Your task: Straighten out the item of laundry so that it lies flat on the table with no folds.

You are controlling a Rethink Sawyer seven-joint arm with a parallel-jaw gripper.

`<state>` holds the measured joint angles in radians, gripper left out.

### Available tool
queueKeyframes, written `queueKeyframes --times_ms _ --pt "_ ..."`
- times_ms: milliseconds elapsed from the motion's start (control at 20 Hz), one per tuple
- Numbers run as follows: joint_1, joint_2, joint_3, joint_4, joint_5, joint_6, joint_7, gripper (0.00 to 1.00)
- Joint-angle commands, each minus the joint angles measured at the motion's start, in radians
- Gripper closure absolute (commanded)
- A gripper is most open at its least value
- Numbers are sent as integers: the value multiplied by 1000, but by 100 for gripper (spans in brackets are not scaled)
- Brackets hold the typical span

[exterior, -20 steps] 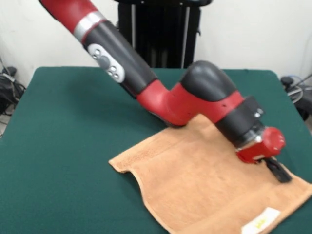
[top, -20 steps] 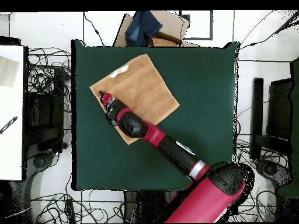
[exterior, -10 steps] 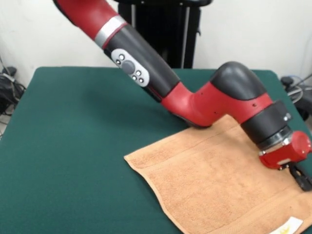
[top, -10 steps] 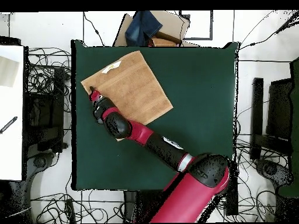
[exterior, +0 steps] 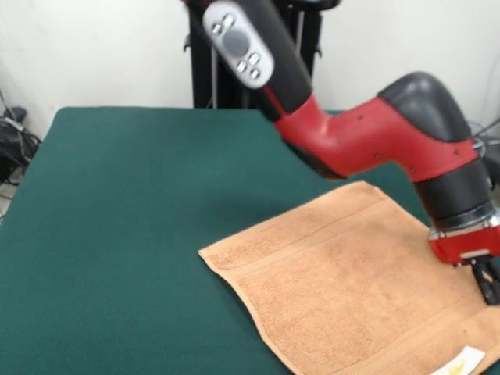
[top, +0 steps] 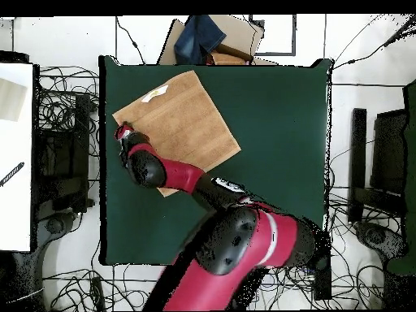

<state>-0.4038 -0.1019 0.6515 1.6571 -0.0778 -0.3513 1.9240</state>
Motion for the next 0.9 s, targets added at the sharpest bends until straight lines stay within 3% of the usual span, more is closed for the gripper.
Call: queueKeyframes --times_ms 50,900 --pt "118 -81 -399 80 163 299 91 100" --pt "34 -87 -328 87 66 322 104 100"
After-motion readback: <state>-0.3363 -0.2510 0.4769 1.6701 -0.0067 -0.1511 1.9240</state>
